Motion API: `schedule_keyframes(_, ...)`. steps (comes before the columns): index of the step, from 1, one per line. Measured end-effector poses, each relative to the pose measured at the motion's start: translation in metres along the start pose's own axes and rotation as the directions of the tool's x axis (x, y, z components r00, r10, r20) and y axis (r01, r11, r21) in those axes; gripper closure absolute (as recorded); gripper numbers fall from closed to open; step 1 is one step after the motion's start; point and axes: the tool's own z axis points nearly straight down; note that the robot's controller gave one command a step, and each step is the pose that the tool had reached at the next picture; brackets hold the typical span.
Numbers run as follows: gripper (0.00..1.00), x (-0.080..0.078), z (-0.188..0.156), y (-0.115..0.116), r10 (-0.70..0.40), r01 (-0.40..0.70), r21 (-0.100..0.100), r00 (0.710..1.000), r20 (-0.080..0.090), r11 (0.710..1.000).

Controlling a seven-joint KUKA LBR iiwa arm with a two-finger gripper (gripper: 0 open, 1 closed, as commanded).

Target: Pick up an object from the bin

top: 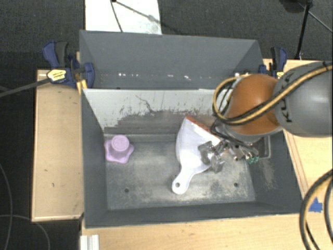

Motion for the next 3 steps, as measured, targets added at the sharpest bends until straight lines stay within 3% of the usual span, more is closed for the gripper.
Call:
schedule_keyframes(1,1.00,0.013,-0.121,0.014,0.015,-0.015,0.002,1.000,0.004,1.000)
schedule_keyframes(2,1.00,0.013,-0.121,0.014,0.015,-0.015,0.002,1.000,0.004,1.000)
schedule_keyframes(3,1.00,0.028,-0.170,0.007,0.021,-0.021,0.000,1.000,0.000,1.000)
